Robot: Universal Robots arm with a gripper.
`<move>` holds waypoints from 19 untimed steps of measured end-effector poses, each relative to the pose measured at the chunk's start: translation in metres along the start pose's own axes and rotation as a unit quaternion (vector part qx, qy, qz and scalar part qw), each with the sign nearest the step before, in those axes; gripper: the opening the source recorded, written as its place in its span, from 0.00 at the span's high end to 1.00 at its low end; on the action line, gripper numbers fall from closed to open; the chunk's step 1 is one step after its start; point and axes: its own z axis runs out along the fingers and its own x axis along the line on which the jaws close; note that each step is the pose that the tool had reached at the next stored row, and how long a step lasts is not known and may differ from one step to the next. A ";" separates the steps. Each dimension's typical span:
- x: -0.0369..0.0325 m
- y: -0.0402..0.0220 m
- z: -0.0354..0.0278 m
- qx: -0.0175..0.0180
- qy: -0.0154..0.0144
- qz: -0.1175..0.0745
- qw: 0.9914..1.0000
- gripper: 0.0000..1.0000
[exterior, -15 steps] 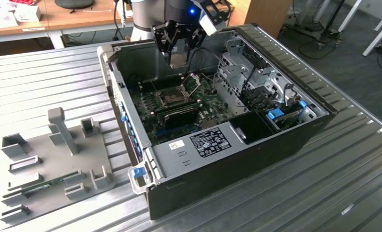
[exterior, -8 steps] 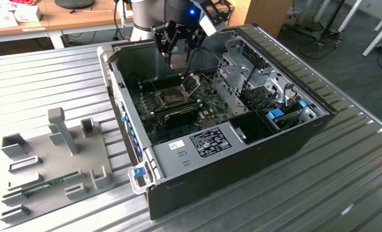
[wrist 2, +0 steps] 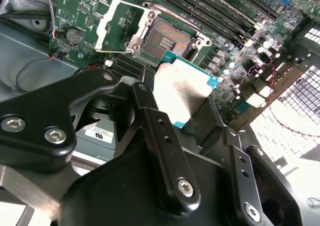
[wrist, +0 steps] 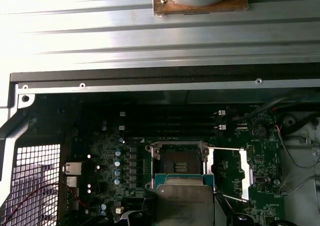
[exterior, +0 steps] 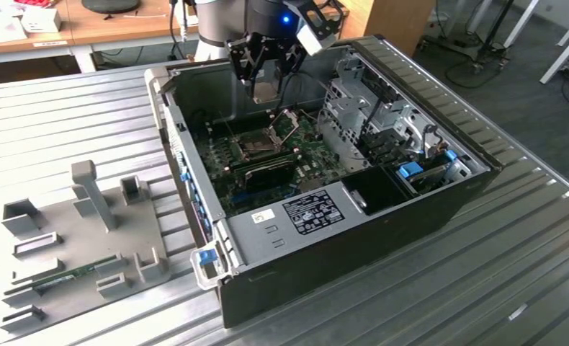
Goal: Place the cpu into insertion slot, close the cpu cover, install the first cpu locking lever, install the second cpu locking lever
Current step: 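Place the cpu into insertion slot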
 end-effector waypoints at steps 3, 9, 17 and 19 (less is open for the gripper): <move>0.0000 0.0000 0.0003 0.000 0.000 0.000 1.000 0.46; -0.0001 -0.0007 0.0067 0.000 0.000 0.000 1.000 0.46; -0.0001 -0.0018 0.0192 0.000 0.000 0.000 1.000 0.46; 0.0001 -0.0021 0.0224 0.000 0.000 0.000 1.000 0.46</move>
